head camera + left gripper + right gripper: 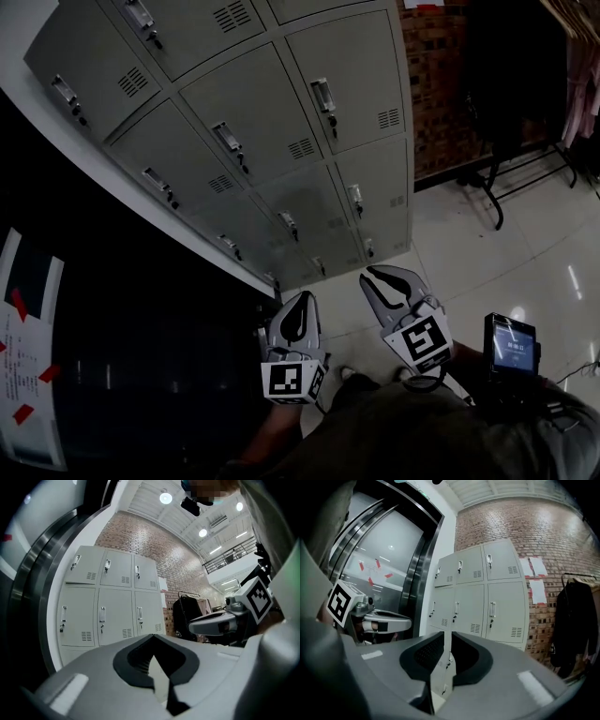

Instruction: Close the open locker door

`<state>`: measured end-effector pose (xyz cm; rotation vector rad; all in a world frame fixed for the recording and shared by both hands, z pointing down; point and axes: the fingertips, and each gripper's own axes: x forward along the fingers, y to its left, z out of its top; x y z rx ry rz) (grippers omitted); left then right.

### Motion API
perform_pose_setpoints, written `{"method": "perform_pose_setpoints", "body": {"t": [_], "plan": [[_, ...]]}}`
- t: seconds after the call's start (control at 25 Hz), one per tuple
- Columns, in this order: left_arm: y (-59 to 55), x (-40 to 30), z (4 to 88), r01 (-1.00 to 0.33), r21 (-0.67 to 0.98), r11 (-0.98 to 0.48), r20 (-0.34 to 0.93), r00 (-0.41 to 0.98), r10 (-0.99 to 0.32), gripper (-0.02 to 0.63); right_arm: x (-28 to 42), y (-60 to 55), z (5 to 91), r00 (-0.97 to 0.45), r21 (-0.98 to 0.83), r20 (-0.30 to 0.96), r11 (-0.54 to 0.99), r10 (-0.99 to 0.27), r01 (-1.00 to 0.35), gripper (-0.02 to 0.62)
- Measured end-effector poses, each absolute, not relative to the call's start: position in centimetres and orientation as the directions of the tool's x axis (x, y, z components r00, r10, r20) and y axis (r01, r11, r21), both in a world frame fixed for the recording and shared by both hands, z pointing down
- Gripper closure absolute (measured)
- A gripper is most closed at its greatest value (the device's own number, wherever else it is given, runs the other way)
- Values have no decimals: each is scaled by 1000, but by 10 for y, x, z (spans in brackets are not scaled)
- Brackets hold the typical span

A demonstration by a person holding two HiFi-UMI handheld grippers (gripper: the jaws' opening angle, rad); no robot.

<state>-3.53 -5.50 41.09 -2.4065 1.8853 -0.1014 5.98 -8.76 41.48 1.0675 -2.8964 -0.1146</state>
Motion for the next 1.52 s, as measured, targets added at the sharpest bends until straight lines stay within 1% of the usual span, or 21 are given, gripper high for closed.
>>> {"method": "perform_pose_setpoints", "body": {"t": [0.2, 0.28, 0.6, 0.8, 0.96, 1.52], "plan": [[-33, -26, 409, -959, -84, -271, -3, 272, -962, 603, 69, -65, 420, -745, 70, 49, 746, -666, -662, 554], [-27, -29, 407, -956, -72, -284, -6, 285, -959, 603, 66, -57, 420, -738, 66, 53, 740, -673, -669, 589], [-8, -50, 399, -952, -38, -303, -36, 304, -952, 603, 43, -35, 416, -724, 76, 54, 726, -688, -684, 589], [-2, -63, 403, -952, -7, -305, -41, 305, -951, 603, 35, -27, 423, -712, 95, 90, 718, -696, -690, 589], [0, -74, 405, -953, 3, -302, -40, 302, -953, 603, 26, -25, 424, -707, 98, 91, 713, -701, -694, 589], [8, -84, 413, -946, 28, -322, -37, 321, -946, 603, 13, -17, 424, -695, 116, 96, 701, -713, -703, 589]]}}
